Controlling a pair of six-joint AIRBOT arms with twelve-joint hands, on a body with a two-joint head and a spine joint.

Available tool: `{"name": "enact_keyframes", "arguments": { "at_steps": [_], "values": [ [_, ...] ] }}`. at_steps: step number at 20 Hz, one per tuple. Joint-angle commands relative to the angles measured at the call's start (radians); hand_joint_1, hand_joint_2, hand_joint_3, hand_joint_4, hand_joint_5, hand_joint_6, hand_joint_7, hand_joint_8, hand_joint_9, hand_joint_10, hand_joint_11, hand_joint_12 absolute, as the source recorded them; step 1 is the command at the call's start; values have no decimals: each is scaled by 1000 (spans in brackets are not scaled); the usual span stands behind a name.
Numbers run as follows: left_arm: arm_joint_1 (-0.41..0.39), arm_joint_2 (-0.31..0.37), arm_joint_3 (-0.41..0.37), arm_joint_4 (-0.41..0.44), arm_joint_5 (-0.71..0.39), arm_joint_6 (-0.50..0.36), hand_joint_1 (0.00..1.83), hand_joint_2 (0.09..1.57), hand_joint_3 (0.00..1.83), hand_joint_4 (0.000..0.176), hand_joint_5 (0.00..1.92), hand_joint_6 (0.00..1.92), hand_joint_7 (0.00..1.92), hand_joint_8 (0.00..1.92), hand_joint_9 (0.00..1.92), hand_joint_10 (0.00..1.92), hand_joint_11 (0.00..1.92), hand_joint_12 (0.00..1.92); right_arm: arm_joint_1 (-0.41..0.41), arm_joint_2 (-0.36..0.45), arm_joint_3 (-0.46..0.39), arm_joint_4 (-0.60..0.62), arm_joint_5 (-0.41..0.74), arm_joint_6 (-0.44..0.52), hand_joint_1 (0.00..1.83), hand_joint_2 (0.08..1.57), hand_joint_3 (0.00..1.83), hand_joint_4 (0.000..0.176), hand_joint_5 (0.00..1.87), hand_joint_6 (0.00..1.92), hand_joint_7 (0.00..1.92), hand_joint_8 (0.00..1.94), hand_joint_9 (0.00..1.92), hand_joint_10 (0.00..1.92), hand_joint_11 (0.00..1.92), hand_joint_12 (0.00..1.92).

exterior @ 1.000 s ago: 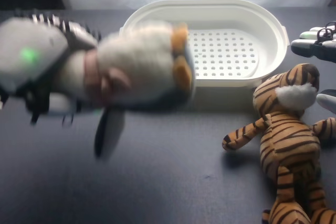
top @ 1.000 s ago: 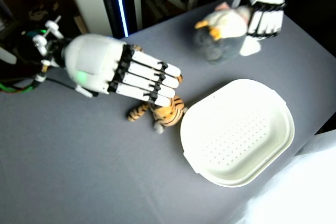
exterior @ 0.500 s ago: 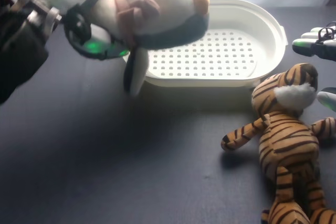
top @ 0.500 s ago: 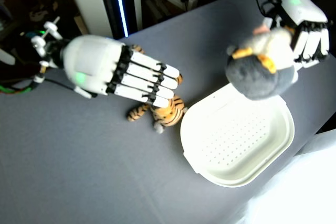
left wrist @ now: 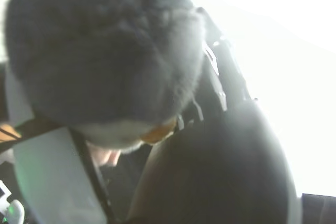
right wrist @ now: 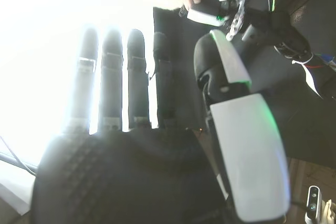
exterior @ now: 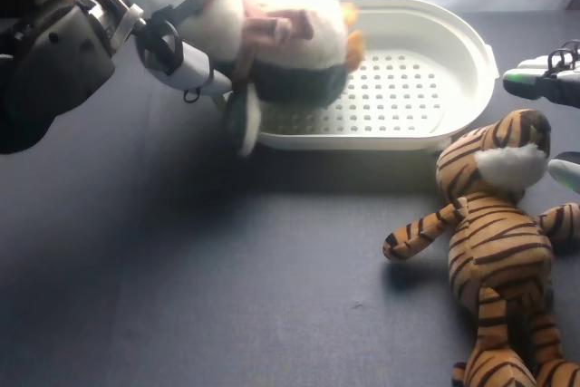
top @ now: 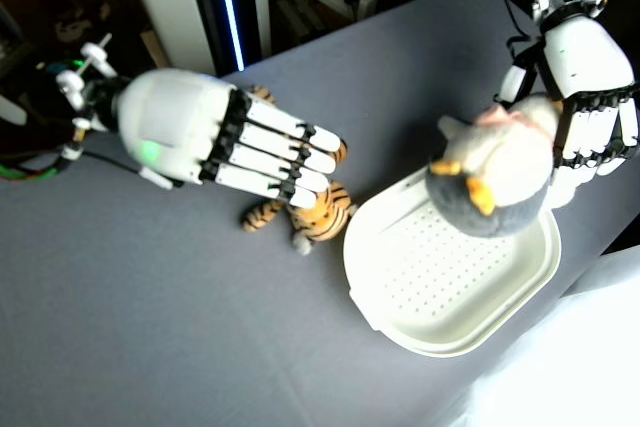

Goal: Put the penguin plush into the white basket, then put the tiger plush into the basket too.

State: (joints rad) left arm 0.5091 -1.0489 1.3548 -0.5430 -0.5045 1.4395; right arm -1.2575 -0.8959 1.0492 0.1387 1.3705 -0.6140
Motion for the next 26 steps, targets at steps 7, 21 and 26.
{"name": "enact_keyframes", "arguments": {
  "at_steps": [7, 21, 26],
  "values": [
    [28, 51, -86, 49, -218, 4, 1001, 926, 4, 86, 314, 1, 199, 2, 160, 1, 0, 491, 7, 14, -15, -28, 154, 26, 831, 1328, 0, 0, 547, 4, 557, 3, 614, 19, 407, 660],
    [408, 258, -441, 327, -913, -393, 817, 793, 0, 161, 0, 0, 0, 0, 0, 0, 0, 0, -3, 39, -44, -197, -60, 31, 900, 1149, 0, 53, 435, 0, 469, 0, 523, 0, 310, 585],
    [440, 261, -453, 328, -947, -414, 838, 794, 0, 144, 0, 0, 0, 0, 0, 0, 0, 0, -14, 19, -29, -196, -173, 31, 1016, 1146, 0, 60, 502, 7, 519, 2, 556, 3, 314, 558]
  ]
}}
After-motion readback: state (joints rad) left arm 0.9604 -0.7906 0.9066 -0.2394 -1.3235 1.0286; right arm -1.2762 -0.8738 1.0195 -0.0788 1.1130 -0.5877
